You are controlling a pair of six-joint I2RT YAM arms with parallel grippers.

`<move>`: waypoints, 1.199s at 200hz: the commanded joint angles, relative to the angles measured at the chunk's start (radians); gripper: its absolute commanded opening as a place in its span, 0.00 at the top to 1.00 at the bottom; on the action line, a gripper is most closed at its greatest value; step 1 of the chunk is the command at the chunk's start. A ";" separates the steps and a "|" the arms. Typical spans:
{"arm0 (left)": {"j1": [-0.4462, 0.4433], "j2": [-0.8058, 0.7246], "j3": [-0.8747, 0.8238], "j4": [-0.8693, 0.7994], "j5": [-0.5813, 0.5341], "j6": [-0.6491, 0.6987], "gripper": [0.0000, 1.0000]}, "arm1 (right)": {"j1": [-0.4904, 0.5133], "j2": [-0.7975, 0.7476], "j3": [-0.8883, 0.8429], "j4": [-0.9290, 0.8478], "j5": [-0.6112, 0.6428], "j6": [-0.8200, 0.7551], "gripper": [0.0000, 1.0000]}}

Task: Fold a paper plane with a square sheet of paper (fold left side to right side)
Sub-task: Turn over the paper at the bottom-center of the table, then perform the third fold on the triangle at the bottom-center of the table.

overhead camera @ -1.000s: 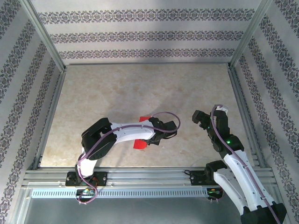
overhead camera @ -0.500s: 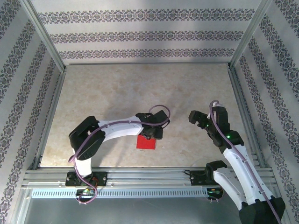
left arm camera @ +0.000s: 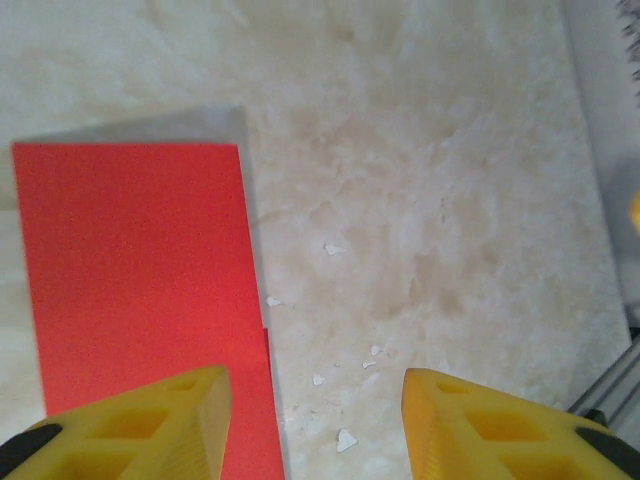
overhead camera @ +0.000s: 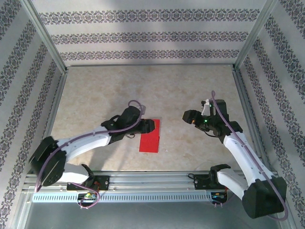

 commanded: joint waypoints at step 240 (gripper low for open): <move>0.167 -0.492 -0.456 0.147 -0.102 -0.027 0.06 | 0.385 0.704 0.041 0.498 -0.100 0.152 1.00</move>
